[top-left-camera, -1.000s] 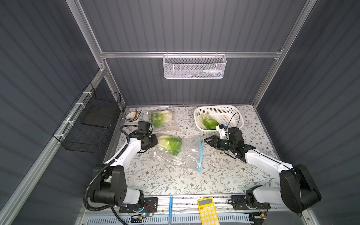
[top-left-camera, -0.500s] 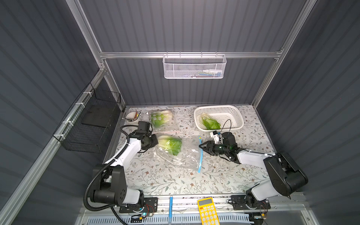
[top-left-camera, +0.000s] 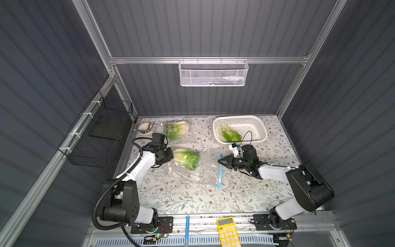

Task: Open the zip-top bag and take out the chinese cabbages
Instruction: Adjust the zipper food storage bag at the center of the board.

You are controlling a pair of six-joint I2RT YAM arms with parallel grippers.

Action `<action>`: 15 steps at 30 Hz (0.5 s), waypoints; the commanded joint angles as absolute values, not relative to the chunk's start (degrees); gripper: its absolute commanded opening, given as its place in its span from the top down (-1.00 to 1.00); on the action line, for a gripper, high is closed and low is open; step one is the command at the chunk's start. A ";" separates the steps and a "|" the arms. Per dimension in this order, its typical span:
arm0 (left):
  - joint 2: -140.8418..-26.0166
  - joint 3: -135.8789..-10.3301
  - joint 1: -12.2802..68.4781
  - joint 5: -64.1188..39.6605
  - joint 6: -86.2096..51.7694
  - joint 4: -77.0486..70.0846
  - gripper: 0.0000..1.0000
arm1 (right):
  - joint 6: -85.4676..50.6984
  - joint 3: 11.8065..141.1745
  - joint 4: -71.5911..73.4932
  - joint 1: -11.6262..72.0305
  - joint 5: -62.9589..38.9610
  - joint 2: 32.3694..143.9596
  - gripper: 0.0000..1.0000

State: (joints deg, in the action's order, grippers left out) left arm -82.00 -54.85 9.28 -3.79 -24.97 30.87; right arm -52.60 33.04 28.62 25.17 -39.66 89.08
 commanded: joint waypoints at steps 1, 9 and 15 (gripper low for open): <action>-81.60 -56.72 8.89 -1.04 -24.78 32.43 -0.09 | -47.57 33.51 22.93 25.27 -38.23 88.85 1.00; -80.86 -56.48 7.70 -0.64 -25.22 30.99 -0.64 | -44.08 32.45 18.52 25.31 -36.28 88.65 1.00; -85.36 -57.85 5.00 -9.49 -27.60 27.70 -0.65 | -42.09 33.13 16.48 25.24 -36.18 89.20 1.00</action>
